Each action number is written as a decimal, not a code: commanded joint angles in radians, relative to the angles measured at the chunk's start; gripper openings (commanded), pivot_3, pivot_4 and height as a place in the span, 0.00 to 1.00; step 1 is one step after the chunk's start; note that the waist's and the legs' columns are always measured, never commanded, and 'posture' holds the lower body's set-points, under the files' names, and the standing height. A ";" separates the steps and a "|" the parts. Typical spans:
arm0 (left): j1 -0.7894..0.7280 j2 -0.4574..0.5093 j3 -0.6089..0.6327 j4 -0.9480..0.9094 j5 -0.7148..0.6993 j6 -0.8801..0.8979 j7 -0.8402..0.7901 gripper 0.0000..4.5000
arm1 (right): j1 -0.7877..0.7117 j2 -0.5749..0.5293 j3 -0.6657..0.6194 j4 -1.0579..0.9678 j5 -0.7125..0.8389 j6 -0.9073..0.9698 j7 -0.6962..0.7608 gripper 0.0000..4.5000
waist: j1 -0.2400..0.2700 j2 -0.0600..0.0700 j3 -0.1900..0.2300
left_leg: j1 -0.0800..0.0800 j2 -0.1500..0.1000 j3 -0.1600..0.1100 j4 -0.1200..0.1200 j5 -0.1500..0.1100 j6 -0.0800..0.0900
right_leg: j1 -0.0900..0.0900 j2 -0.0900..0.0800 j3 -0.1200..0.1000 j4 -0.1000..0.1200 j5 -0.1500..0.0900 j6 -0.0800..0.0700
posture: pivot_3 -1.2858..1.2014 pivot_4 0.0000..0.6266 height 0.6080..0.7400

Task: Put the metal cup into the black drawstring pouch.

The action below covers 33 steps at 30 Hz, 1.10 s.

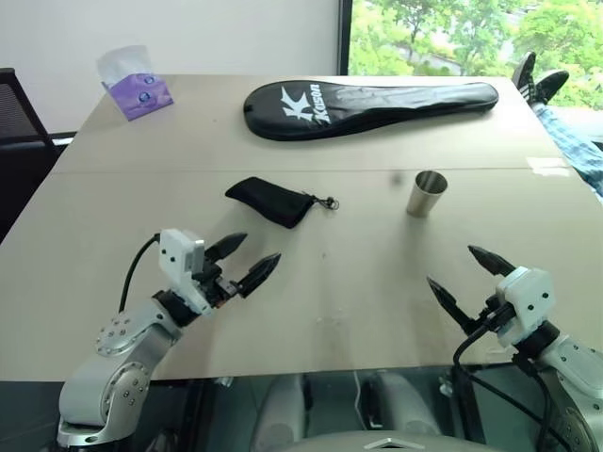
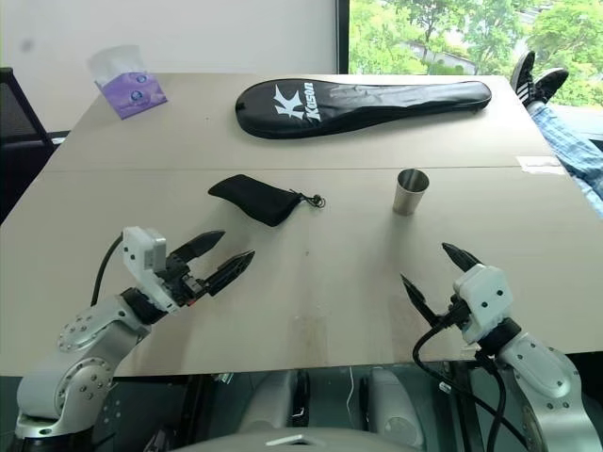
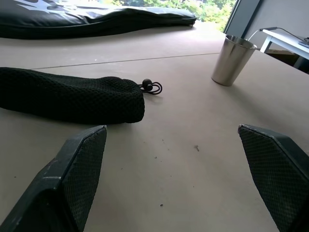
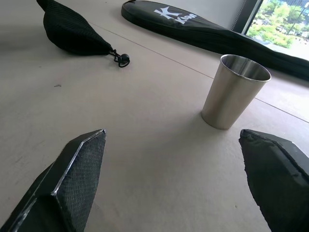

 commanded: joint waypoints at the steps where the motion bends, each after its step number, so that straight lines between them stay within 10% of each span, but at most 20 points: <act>1: -0.026 0.012 0.006 -0.047 -0.011 0.008 0.008 1.00 | -0.008 -0.004 -0.009 -0.027 0.015 -0.013 0.001 1.00 | 0.000 0.000 0.000 | 0.000 0.000 0.000 0.000 0.000 0.000 | 0.000 0.000 0.000 0.000 0.000 0.000 | 0.52 0.24 1.00; 10: -0.215 0.073 -0.161 -0.146 0.169 0.262 0.271 1.00 | -0.079 -0.067 0.025 -0.082 0.085 0.036 0.067 1.00 | 0.004 0.000 0.000 | -0.001 -0.001 -0.002 0.000 0.000 0.000 | 0.000 0.002 -0.001 -0.001 0.000 0.000 | 0.52 0.24 1.00; 19: -0.771 0.073 -0.466 -0.081 0.291 0.902 0.480 1.00 | -0.030 -0.204 -0.083 -0.193 0.269 0.149 0.159 1.00 | 0.008 -0.002 0.002 | -0.002 -0.006 -0.005 0.000 0.000 0.000 | 0.001 0.003 -0.004 0.000 0.000 0.002 | 0.52 0.24 1.00; 27: -0.960 0.016 -0.664 0.166 0.430 0.960 0.515 1.00 | -0.053 -0.190 -0.093 -0.238 0.265 0.188 0.069 1.00 | 0.003 -0.001 0.002 | -0.002 -0.009 -0.008 -0.001 0.000 0.000 | 0.000 0.002 -0.003 0.000 -0.001 0.002 | 0.52 0.24 1.00; 33: -0.986 -0.011 -0.722 0.265 0.534 0.857 0.528 0.56 | -0.020 -0.163 -0.064 -0.260 0.228 0.179 0.035 1.00 | 0.003 -0.002 0.002 | -0.003 -0.009 -0.008 -0.001 0.000 0.000 | 0.000 0.000 -0.003 0.000 -0.001 0.003 | 0.52 0.24 1.00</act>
